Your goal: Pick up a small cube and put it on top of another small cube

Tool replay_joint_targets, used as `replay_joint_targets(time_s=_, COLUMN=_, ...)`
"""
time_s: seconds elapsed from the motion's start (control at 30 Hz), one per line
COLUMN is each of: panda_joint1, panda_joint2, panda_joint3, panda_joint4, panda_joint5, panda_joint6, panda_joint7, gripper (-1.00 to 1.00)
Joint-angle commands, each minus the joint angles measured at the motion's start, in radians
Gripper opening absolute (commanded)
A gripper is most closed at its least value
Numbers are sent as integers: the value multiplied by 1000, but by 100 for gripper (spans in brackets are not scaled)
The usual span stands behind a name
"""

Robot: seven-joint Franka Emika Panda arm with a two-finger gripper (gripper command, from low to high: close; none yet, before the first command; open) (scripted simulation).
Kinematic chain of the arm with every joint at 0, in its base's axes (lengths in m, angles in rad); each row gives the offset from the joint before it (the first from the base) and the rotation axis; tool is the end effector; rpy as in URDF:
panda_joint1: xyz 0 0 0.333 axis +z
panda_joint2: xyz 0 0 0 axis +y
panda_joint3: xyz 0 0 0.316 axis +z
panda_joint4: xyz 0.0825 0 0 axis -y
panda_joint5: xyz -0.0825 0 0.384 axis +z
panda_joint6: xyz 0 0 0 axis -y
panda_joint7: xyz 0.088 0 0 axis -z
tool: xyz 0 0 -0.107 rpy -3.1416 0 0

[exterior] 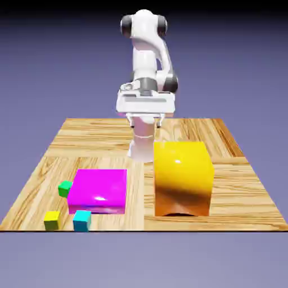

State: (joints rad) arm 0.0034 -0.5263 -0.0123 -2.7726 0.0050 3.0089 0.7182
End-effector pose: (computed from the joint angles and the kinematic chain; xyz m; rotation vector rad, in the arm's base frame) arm 0.4014 -0.0040 0.4554 -2.5132 0.9641 -1.0075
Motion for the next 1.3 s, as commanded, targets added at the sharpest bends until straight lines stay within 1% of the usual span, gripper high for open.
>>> replay_joint_targets(time_s=0.0, panda_joint1=-7, panda_joint2=36, panda_joint3=-10, panda_joint4=31, panda_joint5=4, panda_joint6=-23, panda_joint7=-19, gripper=0)
replay_joint_targets(time_s=1.07, panda_joint1=-235, panda_joint2=1196, panda_joint3=-337, panda_joint4=1022, panda_joint5=138, panda_joint6=-770, panda_joint7=-626, gripper=0)
replay_joint_targets(time_s=1.13, panda_joint1=-238, panda_joint2=1213, panda_joint3=-341, panda_joint4=1037, panda_joint5=140, panda_joint6=-781, panda_joint7=-634, gripper=0)
replay_joint_targets(time_s=1.23, panda_joint1=-265, panda_joint2=1322, panda_joint3=-312, panda_joint4=1034, panda_joint5=169, panda_joint6=-671, panda_joint7=-648, gripper=0)
replay_joint_targets(time_s=1.27, panda_joint1=-267, panda_joint2=1330, panda_joint3=-309, panda_joint4=1034, panda_joint5=172, panda_joint6=-662, panda_joint7=-650, gripper=0)
